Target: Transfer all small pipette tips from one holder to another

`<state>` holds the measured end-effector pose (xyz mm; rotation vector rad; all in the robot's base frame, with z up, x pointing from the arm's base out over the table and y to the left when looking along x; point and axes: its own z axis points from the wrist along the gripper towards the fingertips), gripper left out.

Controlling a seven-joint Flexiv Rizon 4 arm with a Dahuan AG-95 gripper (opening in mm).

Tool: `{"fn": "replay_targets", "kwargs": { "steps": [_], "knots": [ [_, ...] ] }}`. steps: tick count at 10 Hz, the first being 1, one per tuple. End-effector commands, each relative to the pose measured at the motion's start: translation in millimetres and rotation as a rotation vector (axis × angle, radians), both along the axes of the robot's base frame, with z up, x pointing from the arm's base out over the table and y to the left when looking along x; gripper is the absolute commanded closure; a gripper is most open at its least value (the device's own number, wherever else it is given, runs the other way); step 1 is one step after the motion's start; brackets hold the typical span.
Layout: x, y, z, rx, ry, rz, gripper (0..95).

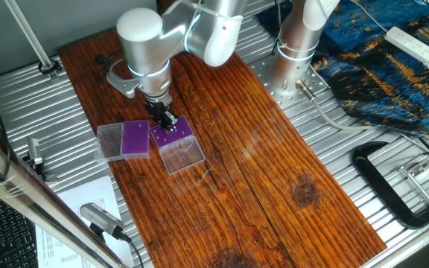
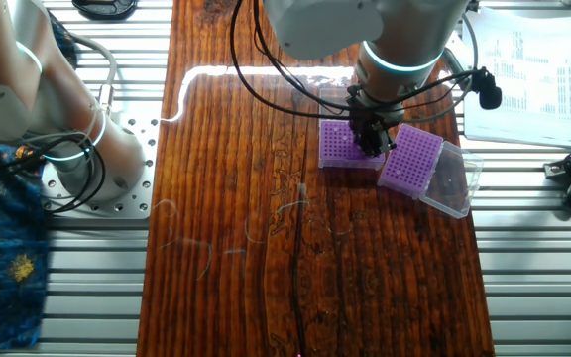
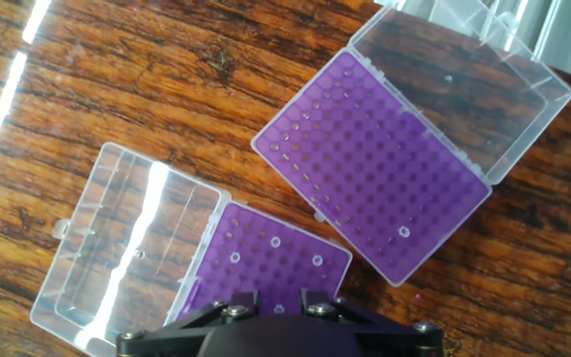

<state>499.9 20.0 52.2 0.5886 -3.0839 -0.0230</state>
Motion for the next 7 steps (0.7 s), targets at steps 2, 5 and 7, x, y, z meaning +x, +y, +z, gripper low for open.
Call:
{"fn": "replay_targets", "kwargs": {
  "steps": [2, 5, 7],
  "knots": [
    [-0.9, 0.2, 0.7, 0.0, 0.0, 0.0, 76.0],
    [-1.6, 0.5, -0.5, -0.001, -0.001, -0.002, 76.0],
    [-1.6, 0.7, -0.9, -0.008, -0.001, -0.004, 76.0]
  ]
}}
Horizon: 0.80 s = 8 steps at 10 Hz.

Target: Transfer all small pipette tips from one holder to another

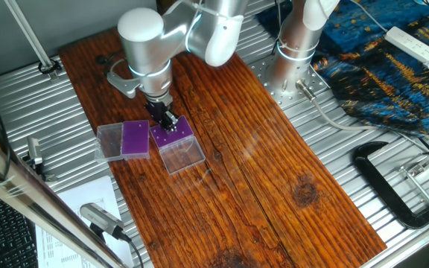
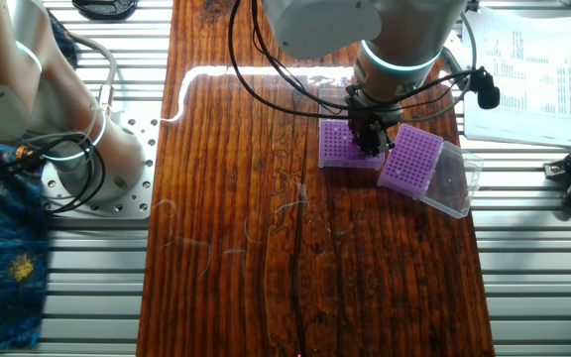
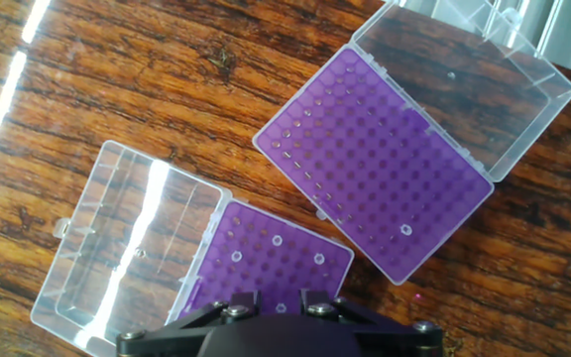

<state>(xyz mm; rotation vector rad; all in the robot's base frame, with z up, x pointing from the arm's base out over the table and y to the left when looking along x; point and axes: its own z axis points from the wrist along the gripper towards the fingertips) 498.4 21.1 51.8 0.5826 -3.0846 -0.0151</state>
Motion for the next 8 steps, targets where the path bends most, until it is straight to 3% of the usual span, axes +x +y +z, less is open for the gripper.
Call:
{"fn": "replay_targets", "kwargs": {
  "steps": [1, 2, 8],
  "knots": [
    [-0.2, -0.4, -0.6, -0.006, -0.001, 0.0, 76.0],
    [-0.2, -0.4, -0.6, -0.007, -0.002, -0.001, 95.0],
    [-0.2, -0.2, 0.1, -0.005, -0.006, -0.003, 95.0]
  ]
}}
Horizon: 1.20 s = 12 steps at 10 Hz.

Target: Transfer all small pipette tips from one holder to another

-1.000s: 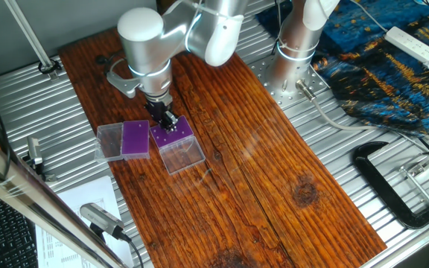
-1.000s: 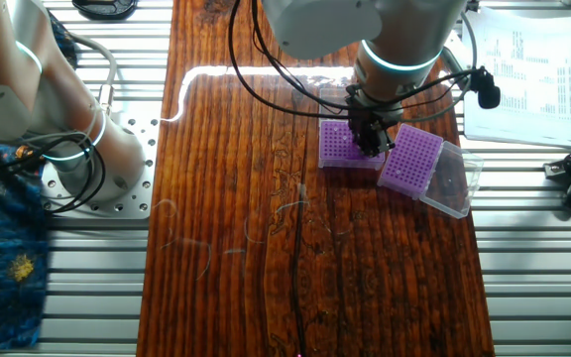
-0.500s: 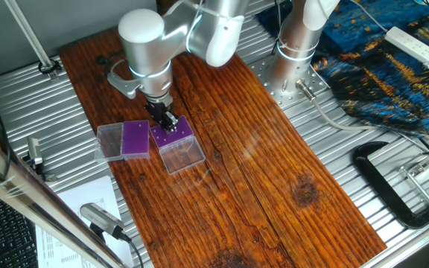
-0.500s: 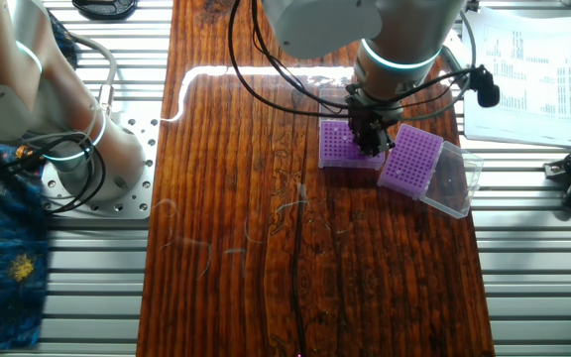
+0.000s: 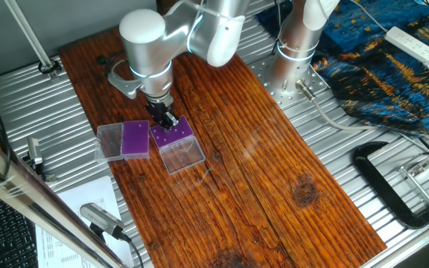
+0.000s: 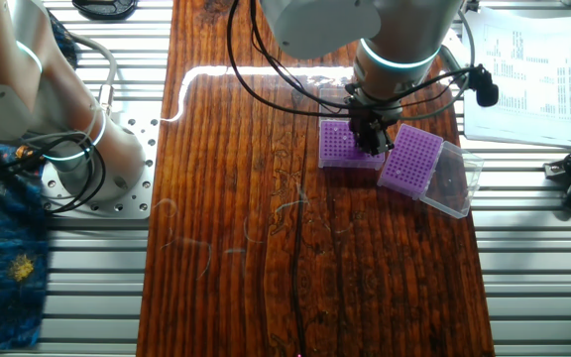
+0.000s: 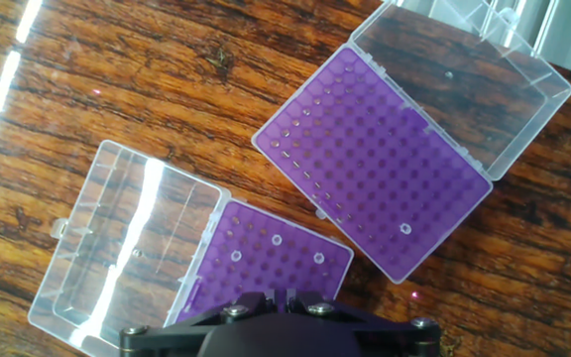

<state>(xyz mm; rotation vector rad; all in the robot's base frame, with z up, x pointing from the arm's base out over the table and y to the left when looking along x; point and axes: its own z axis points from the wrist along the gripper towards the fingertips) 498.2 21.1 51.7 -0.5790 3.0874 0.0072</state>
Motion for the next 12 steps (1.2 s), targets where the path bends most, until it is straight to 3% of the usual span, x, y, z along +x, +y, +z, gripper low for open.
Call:
{"fn": "replay_targets", "kwargs": {
  "steps": [1, 5, 9, 12],
  "knots": [
    [0.1, -0.2, 1.7, 0.0, -0.002, 0.0, 95.0],
    [0.1, 0.0, 8.9, 0.001, -0.001, -0.001, 95.0],
    [0.7, 0.7, 25.7, 0.003, 0.0, -0.008, 95.0],
    [11.5, -3.8, 40.5, 0.002, 0.003, -0.002, 95.0]
  ]
}}
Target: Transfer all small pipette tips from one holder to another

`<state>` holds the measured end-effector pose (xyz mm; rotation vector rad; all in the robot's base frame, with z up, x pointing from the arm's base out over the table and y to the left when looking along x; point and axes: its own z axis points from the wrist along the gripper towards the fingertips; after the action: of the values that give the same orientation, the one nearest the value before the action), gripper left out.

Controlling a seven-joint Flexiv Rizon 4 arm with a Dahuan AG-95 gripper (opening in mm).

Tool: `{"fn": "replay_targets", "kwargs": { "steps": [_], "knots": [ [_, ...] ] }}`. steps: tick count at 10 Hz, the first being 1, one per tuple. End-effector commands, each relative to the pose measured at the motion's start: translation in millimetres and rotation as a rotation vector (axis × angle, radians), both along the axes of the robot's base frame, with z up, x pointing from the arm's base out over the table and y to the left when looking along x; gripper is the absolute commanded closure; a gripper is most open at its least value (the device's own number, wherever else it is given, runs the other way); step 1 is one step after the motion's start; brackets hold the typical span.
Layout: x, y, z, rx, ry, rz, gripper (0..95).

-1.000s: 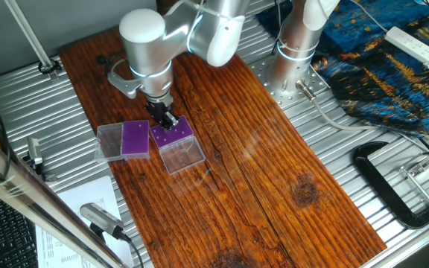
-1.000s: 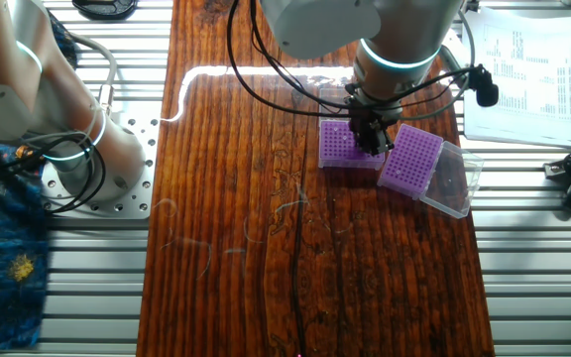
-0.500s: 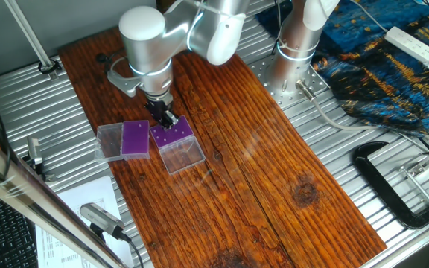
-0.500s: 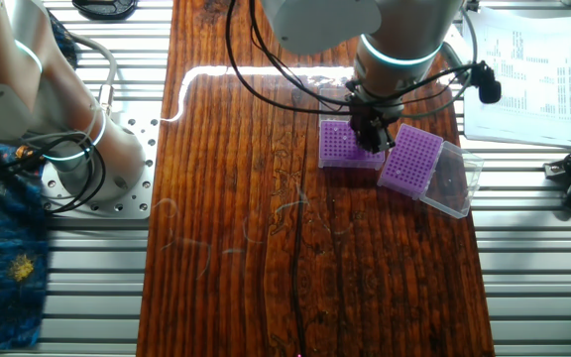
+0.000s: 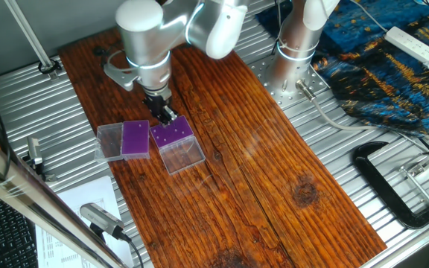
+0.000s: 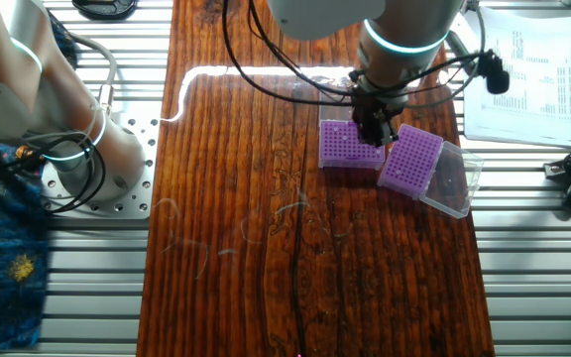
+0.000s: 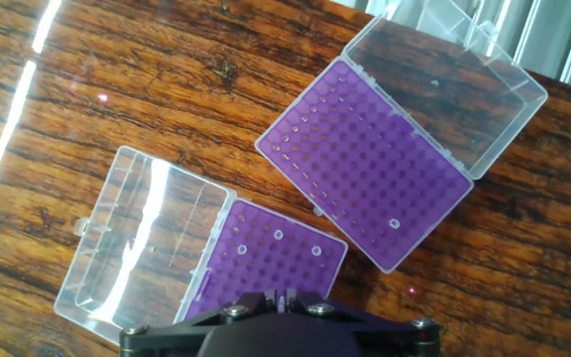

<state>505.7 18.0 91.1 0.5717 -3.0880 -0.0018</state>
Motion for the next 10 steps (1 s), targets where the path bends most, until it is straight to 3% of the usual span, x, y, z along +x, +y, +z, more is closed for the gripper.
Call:
{"fn": "replay_targets", "kwargs": {
  "steps": [1, 2, 3, 6, 10],
  "knots": [
    [12.4, -8.6, 6.5, 0.006, 0.004, 0.017, 95.0],
    [15.6, -12.2, 8.8, 0.007, 0.005, 0.024, 95.0],
    [26.1, -24.4, 14.0, 0.007, 0.007, 0.048, 95.0],
    [47.0, -45.8, 12.6, 0.013, 0.002, 0.088, 95.0],
    [64.8, -47.3, 3.9, 0.014, -0.004, 0.09, 95.0]
  ]
}}
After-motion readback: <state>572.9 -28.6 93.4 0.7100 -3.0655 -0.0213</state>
